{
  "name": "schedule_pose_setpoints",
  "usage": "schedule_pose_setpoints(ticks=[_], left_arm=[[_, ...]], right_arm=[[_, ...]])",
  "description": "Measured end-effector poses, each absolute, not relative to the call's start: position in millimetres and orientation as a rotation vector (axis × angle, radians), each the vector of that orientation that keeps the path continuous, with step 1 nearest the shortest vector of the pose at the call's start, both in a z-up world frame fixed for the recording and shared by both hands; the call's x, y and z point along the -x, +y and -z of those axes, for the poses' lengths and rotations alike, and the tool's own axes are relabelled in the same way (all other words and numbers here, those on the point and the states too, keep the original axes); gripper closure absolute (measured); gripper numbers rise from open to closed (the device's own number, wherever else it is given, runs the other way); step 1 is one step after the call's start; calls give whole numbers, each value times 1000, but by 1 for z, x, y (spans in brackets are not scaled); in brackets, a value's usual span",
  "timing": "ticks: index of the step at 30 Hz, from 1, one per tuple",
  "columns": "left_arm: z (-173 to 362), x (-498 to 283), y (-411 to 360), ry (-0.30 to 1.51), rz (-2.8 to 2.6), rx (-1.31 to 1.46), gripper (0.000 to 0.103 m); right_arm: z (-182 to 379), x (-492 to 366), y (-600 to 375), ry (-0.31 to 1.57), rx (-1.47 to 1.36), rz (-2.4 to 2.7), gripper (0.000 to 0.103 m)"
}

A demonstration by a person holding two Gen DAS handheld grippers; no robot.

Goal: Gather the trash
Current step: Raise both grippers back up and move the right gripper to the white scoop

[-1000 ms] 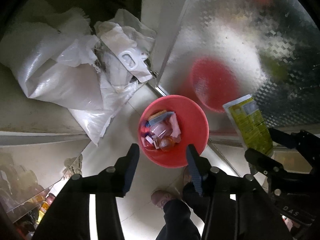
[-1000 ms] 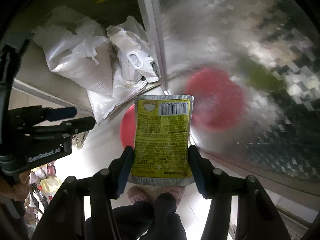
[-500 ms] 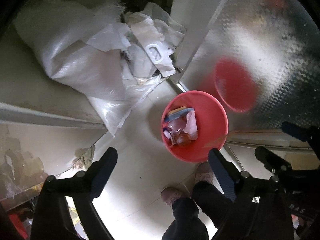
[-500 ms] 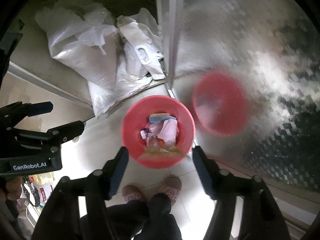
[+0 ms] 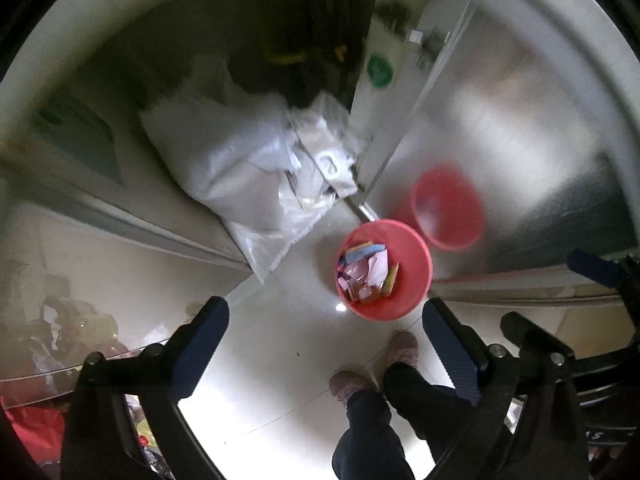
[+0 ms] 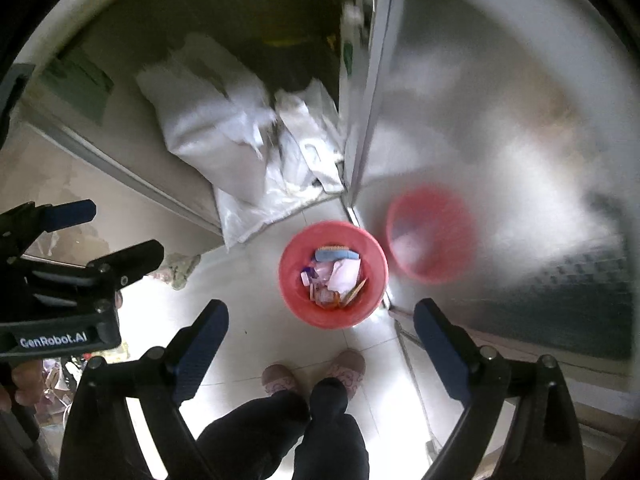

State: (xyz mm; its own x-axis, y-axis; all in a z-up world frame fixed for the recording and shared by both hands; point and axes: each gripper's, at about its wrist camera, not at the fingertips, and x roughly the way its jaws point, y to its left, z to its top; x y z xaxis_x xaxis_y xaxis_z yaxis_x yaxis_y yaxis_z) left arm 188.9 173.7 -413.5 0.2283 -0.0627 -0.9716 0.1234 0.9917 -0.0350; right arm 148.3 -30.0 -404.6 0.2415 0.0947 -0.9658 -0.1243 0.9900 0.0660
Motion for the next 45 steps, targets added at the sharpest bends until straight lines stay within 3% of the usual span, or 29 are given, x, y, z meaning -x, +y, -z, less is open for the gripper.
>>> schedule_pose_setpoints(ticks=[13,17,20,33,45], left_arm=[[235,-168,156,1175,178,-30,6],[193,-167,144,1114,206,-43,1],[168,-173,135,1070,228,-55,1],[132,-223,76,1011,294,-118,1],[155,-309,32,1092,268,-131,1]], right_arm=[[233,-112,-45,1156,38,-119,8],[190,-103,-59,1101,25,-67,8],[166,-98,-66,1050,17,-18,1],[113,-109,-118,953,-28,110,1],[126,-189,-163,1022,-70,79,1]])
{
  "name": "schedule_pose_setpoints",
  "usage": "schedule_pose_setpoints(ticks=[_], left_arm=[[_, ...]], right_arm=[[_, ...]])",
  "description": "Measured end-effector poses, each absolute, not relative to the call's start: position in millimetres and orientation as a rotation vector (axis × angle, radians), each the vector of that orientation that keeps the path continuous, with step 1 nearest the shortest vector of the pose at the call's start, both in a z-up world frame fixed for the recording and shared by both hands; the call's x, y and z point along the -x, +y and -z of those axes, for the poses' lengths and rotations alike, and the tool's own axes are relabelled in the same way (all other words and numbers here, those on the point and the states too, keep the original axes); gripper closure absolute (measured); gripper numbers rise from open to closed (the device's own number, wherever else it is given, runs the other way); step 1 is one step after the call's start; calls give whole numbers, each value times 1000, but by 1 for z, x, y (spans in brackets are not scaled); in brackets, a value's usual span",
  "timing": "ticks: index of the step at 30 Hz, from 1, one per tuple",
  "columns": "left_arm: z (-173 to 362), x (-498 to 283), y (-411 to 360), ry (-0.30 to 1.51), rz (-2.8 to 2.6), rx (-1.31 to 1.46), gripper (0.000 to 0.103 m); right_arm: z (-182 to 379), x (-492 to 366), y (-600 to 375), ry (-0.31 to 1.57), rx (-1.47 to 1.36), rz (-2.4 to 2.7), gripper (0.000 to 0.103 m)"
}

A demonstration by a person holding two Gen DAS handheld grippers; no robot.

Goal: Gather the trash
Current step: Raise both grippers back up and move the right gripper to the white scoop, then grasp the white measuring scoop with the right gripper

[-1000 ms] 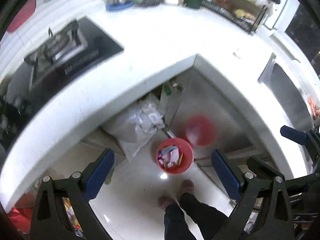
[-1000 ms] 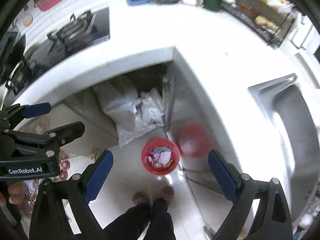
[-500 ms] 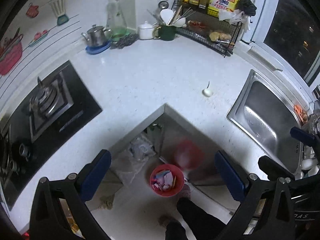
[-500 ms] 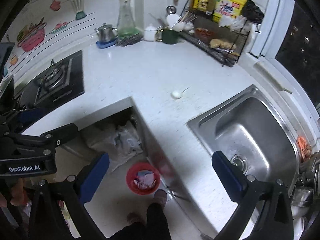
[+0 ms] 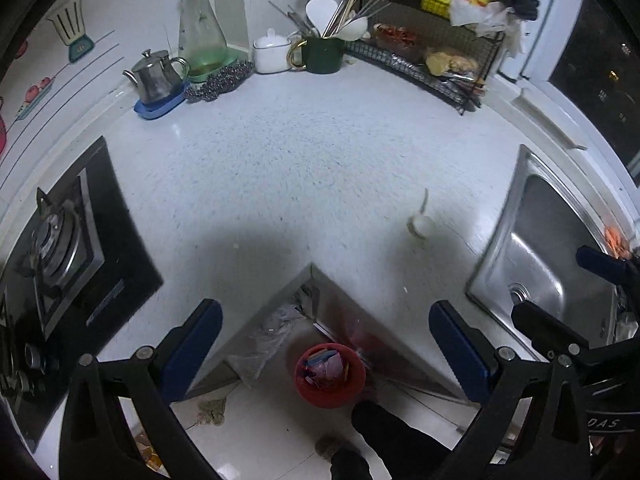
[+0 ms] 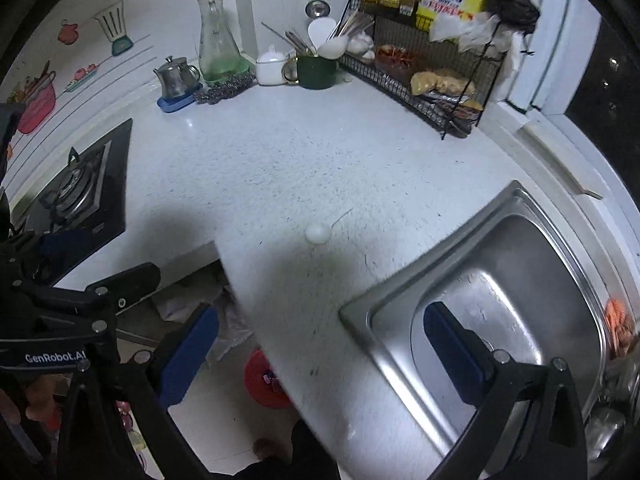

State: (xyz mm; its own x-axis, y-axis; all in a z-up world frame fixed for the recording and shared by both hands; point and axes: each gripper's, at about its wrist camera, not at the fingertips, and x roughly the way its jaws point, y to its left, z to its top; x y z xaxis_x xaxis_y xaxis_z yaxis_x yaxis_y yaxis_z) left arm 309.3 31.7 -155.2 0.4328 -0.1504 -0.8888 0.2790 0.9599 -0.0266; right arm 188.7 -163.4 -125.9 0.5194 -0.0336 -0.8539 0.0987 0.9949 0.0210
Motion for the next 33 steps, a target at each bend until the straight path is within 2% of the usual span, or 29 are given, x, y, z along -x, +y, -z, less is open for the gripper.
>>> schedule_pose_setpoints(ticks=[19,20,23,29,31,33], left_arm=[[221,-409,27,1265,126,-109,1],[224,-412,26,1273,129,-107,1],[232,-417,22,1290,122,-116,1],[242,-421,19,1312,121,-133,1],[243,-424,22,1316,125,-133,1],[244,-423,22,1320,124,-138,1]], right_arm=[[198,-300,-184,1214,-91,-79,1],[203,-302,-183,1227,-87,-81,3],[217,-307,-184,1269,-118,-105,19],[221,-305,-186,1273,-131,-94,24],[218,-303,-186,1264,-126,-89,30],[214,-299,-185,1252,-104,-79,51]])
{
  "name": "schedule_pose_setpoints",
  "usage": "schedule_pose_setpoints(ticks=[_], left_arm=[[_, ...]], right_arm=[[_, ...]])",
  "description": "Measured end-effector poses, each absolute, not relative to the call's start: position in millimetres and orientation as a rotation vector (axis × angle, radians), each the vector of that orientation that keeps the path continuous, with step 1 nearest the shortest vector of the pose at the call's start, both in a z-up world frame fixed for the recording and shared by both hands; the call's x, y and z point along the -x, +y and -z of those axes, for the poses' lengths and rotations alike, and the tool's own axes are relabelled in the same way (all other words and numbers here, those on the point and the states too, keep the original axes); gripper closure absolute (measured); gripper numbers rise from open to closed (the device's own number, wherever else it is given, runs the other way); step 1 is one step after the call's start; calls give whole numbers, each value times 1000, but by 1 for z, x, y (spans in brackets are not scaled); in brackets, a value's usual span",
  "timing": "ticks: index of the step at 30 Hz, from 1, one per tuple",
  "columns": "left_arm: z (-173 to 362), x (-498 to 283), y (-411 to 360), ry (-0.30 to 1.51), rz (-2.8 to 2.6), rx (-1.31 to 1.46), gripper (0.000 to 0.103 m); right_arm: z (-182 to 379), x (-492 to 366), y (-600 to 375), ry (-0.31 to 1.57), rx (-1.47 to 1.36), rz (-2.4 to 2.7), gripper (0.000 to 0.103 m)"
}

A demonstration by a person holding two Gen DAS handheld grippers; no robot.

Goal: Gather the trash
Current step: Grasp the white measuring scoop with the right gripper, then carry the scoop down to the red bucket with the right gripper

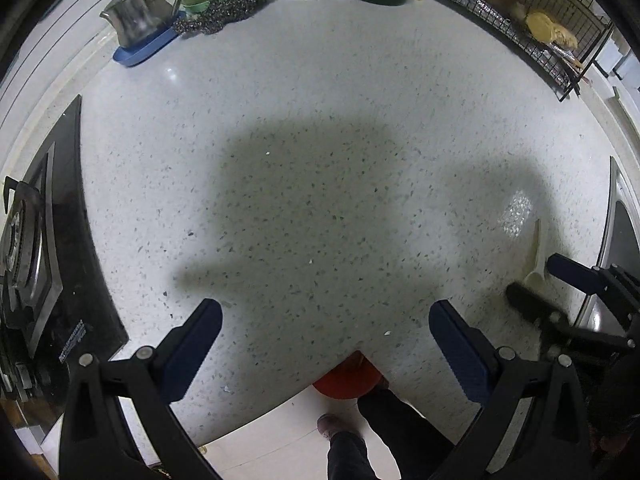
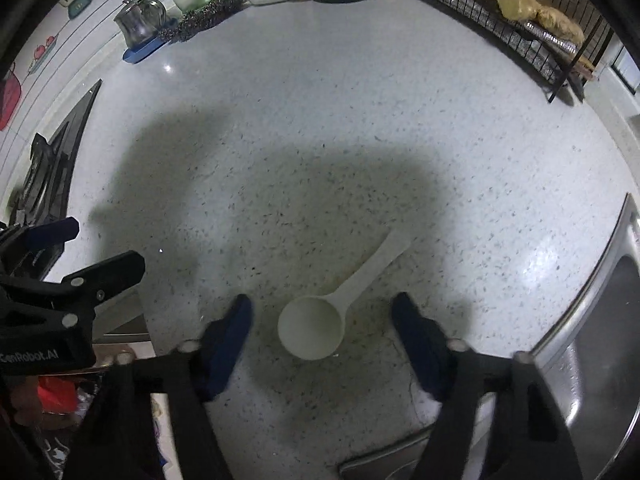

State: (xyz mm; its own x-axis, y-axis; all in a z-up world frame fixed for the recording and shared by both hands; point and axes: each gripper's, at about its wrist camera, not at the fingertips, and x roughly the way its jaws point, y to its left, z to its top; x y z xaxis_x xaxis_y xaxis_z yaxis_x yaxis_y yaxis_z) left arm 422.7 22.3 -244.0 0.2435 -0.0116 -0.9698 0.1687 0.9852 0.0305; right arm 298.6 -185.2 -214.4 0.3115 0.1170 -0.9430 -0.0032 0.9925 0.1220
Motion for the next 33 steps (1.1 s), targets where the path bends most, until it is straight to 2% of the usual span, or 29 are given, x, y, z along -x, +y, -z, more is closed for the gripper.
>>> schedule_pose_setpoints(ticks=[1,3,4,13,22,33], left_arm=[[244,-422,23,1321,124,-139,1],[243,-420,24,1317,126,-141,1],[243,-419,24,1315,129,-142,1],[230,-393,34,1294,166,-131,1],[196,-351,38,1222,234,-133,0],[171,-279,72,1159,273,-136,0]], right_arm=[[213,-297,-185,1250,-98,-75,56],[210,-299,-182,1252,-90,-74,71],[209,-298,-182,1254,-92,-78,73],[185,-271,-191,1205,-96,-71,73],[148,-231,-192,1148,-94,-40,73],[131,-179,-145,1094,-97,-13,73]])
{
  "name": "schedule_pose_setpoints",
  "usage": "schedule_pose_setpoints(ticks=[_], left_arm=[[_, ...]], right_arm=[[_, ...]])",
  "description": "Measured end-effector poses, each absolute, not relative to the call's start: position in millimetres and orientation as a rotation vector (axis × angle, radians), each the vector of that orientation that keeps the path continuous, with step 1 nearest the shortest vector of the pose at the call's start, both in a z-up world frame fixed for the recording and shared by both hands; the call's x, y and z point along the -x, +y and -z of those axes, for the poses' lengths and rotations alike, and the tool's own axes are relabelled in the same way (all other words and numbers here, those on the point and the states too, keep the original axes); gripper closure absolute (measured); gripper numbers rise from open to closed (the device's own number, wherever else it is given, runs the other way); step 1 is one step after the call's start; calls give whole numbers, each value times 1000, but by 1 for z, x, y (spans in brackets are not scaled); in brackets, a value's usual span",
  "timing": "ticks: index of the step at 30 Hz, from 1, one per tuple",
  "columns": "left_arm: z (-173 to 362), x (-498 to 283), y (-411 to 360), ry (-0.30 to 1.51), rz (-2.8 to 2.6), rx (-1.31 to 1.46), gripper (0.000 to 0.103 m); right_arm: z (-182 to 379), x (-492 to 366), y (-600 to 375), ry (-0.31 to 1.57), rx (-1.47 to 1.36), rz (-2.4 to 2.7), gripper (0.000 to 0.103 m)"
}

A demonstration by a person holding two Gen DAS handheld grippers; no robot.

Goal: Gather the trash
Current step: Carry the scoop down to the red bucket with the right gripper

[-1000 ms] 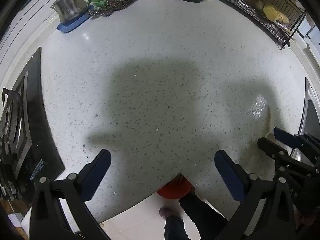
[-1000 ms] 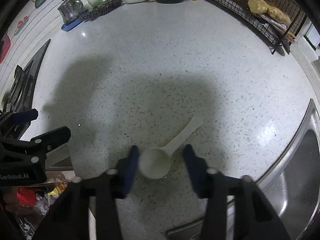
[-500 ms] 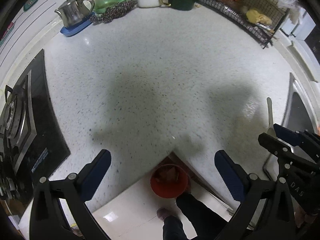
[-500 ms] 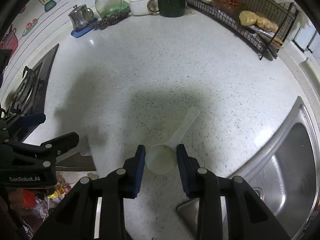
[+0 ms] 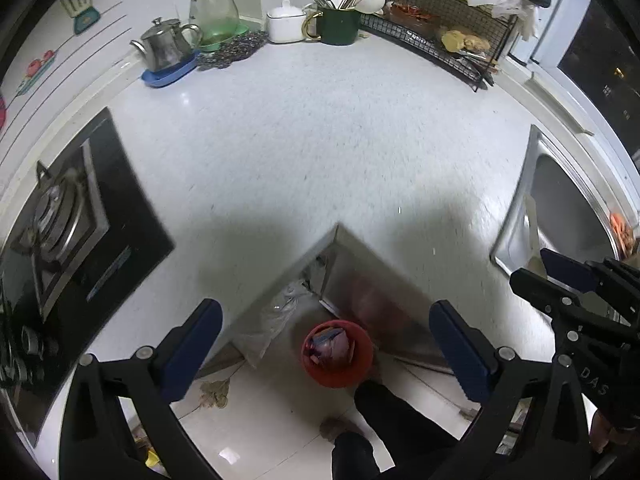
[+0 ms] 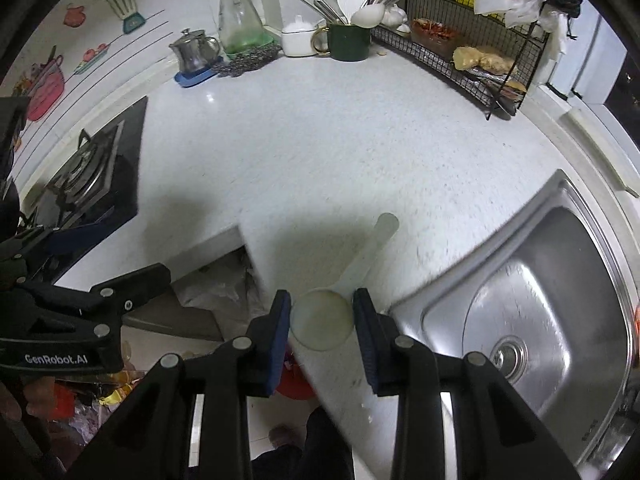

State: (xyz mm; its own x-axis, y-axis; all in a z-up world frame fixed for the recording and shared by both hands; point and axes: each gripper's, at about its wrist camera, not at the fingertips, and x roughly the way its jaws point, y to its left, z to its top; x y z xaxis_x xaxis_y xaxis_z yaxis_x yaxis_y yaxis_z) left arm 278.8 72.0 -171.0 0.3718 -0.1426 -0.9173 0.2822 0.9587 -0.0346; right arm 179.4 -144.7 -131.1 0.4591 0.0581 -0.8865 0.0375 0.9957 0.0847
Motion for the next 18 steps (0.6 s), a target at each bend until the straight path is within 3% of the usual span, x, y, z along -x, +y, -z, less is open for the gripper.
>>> schedule_pose_setpoints(ticks=[18], left_arm=[[202,-177,137,1219,233,-80,0]], right_arm=[[152,-97,-69,1145,-93,-87,73]])
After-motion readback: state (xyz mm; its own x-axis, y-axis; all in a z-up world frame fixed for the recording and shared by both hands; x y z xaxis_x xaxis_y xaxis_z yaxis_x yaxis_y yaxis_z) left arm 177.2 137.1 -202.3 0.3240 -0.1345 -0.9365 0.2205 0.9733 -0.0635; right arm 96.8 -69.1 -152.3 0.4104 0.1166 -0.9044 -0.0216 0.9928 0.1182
